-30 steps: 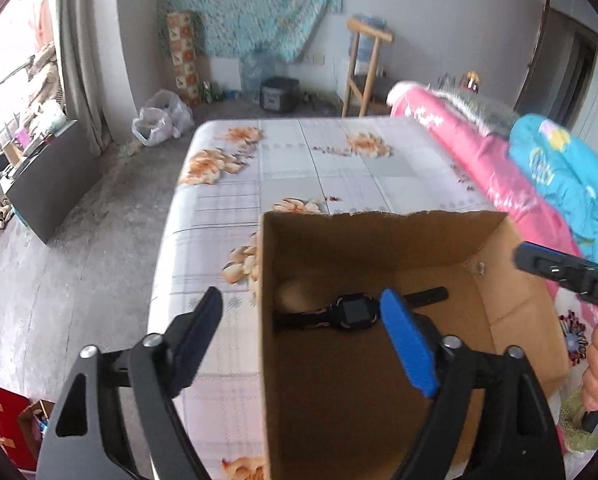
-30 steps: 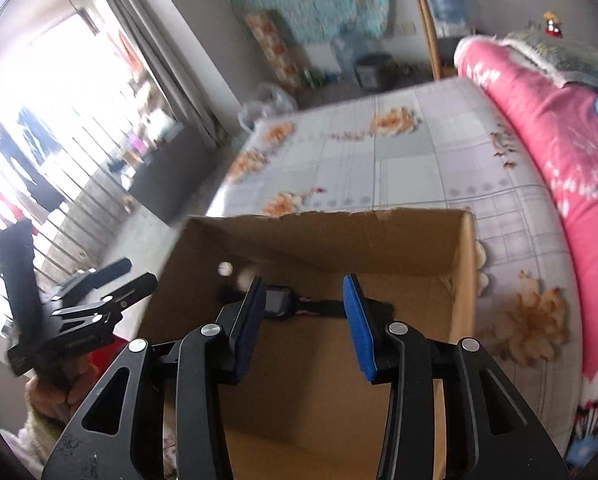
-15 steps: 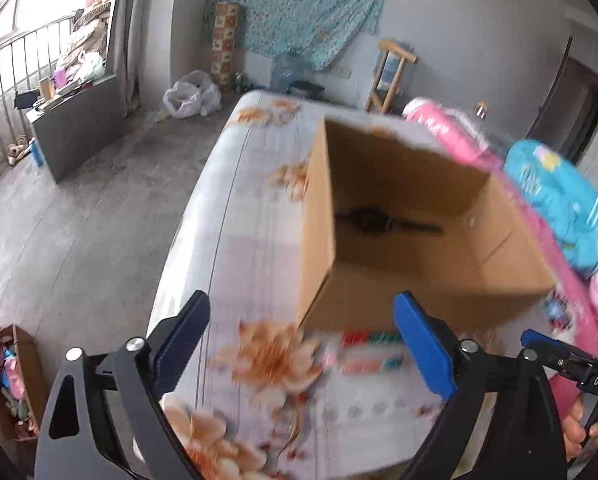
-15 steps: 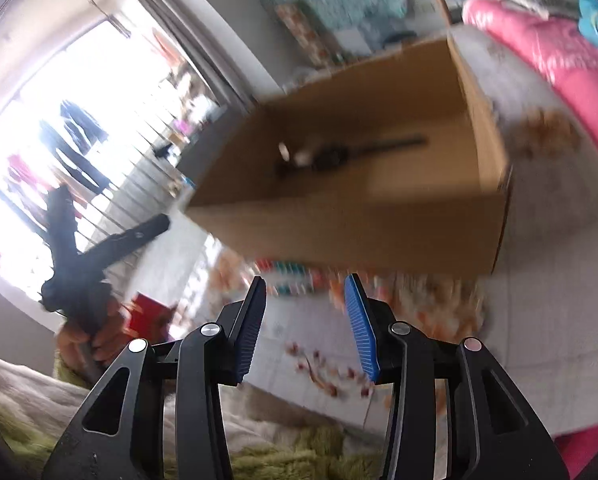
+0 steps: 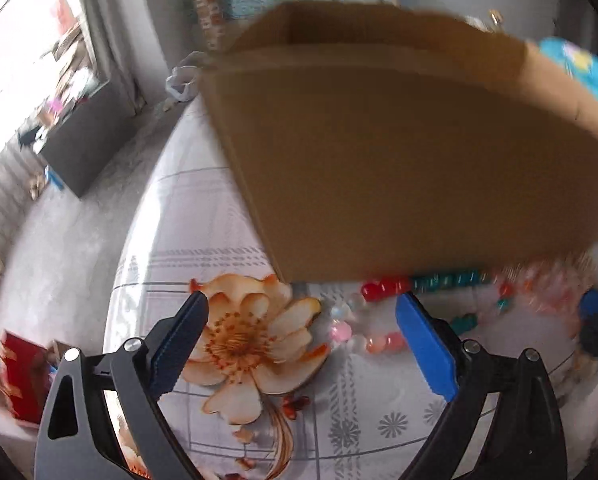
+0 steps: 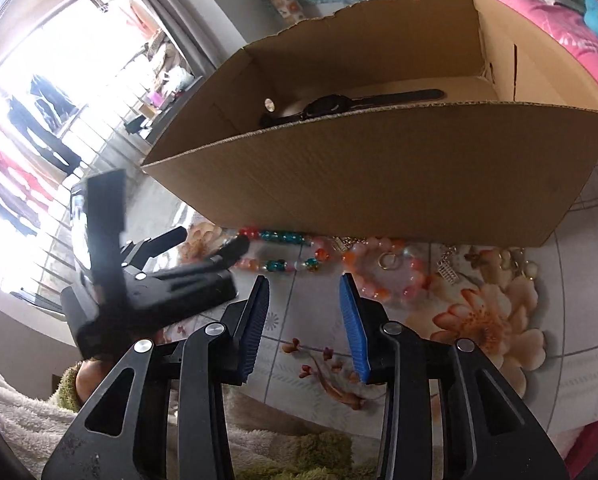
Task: Organize jewelry
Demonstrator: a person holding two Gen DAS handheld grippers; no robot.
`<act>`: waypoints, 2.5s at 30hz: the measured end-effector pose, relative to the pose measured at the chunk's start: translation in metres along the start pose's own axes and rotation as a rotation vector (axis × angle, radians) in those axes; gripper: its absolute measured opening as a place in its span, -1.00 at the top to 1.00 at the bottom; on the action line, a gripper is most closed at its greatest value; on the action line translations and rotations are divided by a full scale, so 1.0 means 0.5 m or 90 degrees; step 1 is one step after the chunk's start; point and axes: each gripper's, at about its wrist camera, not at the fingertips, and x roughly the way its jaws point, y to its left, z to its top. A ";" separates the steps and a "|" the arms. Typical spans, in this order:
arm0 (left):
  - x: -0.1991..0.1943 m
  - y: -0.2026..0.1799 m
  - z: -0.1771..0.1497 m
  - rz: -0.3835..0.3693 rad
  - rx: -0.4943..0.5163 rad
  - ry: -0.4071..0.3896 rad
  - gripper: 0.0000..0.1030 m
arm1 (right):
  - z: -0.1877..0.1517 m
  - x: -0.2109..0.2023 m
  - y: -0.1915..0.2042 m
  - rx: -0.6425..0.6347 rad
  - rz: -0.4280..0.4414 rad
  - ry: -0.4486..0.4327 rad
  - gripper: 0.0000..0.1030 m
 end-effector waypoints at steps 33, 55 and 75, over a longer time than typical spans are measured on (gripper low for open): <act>-0.023 -0.010 -0.072 -0.092 0.010 0.046 -0.92 | -0.034 -0.094 0.056 -0.152 -0.163 -0.208 -0.85; -0.044 -0.009 -0.057 -0.151 0.055 -0.018 -0.07 | -0.028 0.028 0.033 -0.027 -0.007 -0.024 0.09; -0.027 -0.069 -0.020 -0.153 0.127 -0.035 0.82 | -0.009 0.110 0.084 -0.068 -0.081 0.031 0.85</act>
